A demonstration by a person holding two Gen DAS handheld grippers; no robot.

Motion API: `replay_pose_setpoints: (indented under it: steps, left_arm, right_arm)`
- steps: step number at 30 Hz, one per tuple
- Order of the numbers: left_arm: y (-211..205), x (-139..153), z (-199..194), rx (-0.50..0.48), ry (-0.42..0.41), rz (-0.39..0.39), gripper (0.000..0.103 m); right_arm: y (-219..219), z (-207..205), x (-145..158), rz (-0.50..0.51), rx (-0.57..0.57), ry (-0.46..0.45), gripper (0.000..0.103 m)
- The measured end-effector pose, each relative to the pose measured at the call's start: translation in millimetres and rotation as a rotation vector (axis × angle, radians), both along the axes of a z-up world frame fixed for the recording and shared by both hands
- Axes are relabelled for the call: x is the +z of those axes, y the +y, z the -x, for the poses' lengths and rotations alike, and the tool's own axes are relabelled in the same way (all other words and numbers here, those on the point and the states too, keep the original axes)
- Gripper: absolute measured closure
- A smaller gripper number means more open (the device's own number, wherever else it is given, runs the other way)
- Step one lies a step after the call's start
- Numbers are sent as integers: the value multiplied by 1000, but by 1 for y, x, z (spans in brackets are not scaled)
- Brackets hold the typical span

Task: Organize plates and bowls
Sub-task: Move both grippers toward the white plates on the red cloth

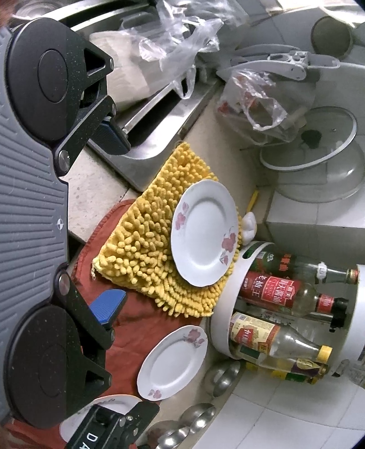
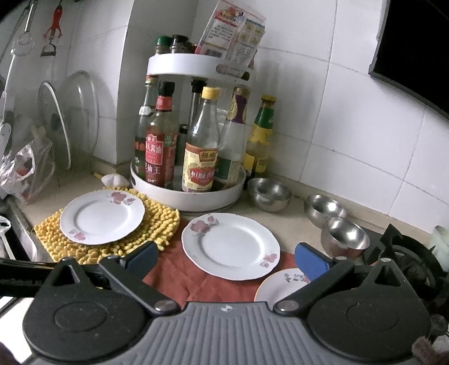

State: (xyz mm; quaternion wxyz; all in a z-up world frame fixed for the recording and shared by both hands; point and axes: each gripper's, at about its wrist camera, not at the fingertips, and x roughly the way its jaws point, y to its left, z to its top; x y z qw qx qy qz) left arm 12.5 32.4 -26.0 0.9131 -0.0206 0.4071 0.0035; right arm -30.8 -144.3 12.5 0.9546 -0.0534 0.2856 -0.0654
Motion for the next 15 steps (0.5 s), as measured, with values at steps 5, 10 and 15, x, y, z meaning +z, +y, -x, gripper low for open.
replay_pose_setpoints:
  steps: [5, 10, 15]
  left_arm:
    - [0, -1, -2, 14, 4, -19, 0]
    - [1, 0, -10, 49, 4, -21, 0]
    - [-4, -1, -20, 59, 13, -19, 0]
  right_arm:
    - [1, -5, -3, -4, 22, 12, 3]
    - [5, -16, -7, -25, 61, 20, 3]
    - [8, -25, -9, -19, 103, 26, 3]
